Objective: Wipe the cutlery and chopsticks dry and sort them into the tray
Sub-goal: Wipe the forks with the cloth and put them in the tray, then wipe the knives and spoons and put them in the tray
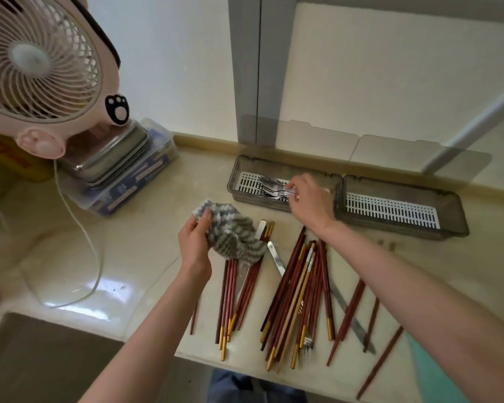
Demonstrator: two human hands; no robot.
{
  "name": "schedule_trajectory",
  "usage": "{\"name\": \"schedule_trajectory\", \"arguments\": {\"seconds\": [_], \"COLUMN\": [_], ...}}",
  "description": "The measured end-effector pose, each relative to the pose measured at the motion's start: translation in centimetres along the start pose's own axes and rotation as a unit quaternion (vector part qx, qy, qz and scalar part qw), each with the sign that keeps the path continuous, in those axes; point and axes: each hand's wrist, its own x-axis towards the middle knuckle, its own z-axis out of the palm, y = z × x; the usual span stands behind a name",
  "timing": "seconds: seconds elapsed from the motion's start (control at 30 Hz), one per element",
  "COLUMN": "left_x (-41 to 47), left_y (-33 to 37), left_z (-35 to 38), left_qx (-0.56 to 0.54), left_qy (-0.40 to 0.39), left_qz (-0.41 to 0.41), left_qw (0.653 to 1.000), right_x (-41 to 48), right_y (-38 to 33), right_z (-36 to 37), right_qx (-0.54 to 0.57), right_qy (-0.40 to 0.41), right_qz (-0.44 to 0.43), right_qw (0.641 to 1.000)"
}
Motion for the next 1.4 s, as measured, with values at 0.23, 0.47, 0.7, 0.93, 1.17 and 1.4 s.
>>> {"name": "schedule_trajectory", "arguments": {"seconds": [0.23, 0.47, 0.7, 0.93, 1.17, 1.4], "left_x": [0.0, -0.3, -0.5, -0.5, -1.4, -2.6], "left_y": [0.1, -0.3, -0.6, -1.3, -0.9, -0.2], "left_z": [1.0, 1.4, 1.1, 1.3, 1.4, 1.9], "left_qx": [-0.081, -0.091, 0.018, 0.064, 0.088, 0.22], "left_qy": [0.029, 0.004, -0.046, -0.084, -0.223, -0.387], "left_qz": [-0.005, 0.005, -0.005, -0.023, -0.031, -0.067], "left_qw": [0.996, 0.996, 0.999, 0.994, 0.97, 0.893], "right_x": [-7.9, -8.9, -6.1, -4.6, -5.2, -6.1], "right_y": [-2.9, -4.2, -1.5, -0.1, -0.2, -1.9], "right_z": [4.8, 6.5, 2.8, -1.5, -2.9, -3.4], "right_qx": [-0.127, -0.092, 0.135, 0.516, 0.618, 0.647], "right_qy": [-0.256, -0.236, -0.181, -0.006, 0.017, -0.063], "right_qz": [0.064, 0.137, 0.188, 0.271, 0.272, 0.206], "right_qw": [0.956, 0.958, 0.956, 0.812, 0.738, 0.731]}}
